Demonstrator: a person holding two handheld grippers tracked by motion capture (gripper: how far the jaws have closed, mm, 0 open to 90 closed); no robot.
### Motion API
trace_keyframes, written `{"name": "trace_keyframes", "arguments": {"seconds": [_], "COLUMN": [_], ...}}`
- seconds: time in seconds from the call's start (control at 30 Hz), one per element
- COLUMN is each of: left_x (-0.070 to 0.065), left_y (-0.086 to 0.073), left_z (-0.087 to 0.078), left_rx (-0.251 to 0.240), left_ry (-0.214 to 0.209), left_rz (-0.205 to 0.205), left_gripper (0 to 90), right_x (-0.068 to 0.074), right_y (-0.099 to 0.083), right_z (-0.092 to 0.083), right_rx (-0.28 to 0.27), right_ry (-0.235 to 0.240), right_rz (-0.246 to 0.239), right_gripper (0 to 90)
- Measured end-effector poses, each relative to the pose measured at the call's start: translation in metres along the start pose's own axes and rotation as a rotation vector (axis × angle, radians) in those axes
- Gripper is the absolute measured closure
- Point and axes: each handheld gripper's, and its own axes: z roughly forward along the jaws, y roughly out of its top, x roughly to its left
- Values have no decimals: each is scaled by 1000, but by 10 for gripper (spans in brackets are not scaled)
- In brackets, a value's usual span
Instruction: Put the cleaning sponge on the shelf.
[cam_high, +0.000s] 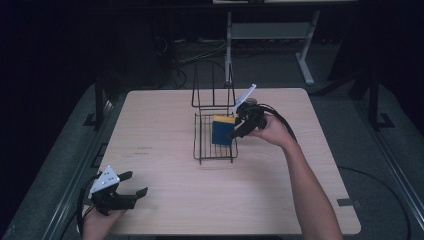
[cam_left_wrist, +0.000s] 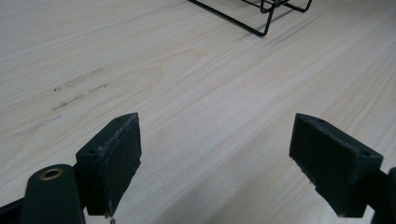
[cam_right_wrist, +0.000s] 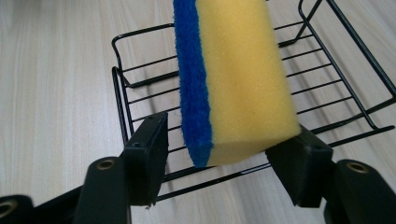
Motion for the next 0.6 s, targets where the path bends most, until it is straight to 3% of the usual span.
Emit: {"name": "trace_keyframes", "arguments": {"seconds": [0.6], "left_x": [0], "left_y": [0], "left_z": [1], "left_rx": [4], "left_ry": [0], "left_rz": [2], "left_gripper": [163], "right_x": [2], "right_y": [-3], "right_z": [-7], "right_rx": [2], "right_ry": [-13], "right_rz": [9], "right_gripper": [314]}}
